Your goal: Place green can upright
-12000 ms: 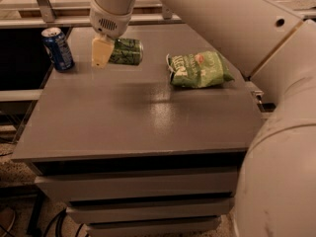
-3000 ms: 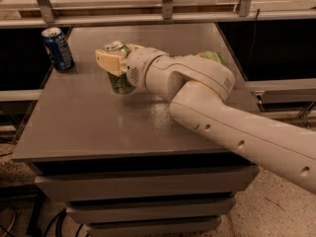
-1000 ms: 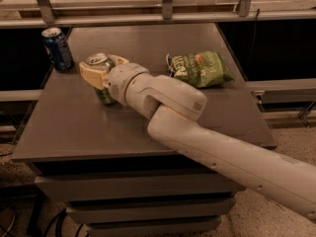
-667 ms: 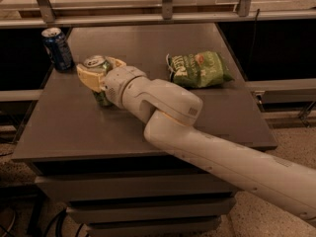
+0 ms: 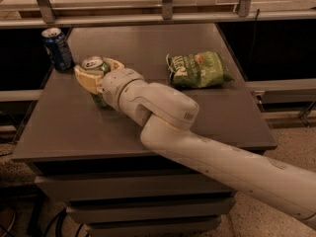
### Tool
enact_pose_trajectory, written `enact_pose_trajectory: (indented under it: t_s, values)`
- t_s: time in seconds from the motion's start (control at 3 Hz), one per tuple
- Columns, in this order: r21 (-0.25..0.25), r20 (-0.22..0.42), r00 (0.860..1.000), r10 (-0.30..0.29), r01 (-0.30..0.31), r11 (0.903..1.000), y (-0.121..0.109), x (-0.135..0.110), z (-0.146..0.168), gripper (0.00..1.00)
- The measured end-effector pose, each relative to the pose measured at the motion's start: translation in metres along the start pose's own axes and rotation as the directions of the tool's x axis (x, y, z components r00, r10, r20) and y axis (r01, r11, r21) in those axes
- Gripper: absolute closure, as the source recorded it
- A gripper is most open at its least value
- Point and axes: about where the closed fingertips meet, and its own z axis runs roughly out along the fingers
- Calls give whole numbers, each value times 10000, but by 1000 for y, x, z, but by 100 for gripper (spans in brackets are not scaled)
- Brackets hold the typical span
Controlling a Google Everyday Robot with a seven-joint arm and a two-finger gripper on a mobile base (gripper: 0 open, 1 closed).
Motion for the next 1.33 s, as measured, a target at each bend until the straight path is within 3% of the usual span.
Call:
enact_pose_trajectory:
  t_s: [0.67, 1.0, 1.33]
  values:
    - [7, -31, 10000, -13, 13, 10000, 1, 1, 0, 12]
    - [-181, -98, 10000, 12, -14, 9998, 4, 0, 2, 0]
    - [-246, -111, 9999, 33, -36, 9997, 4, -1, 1, 0]
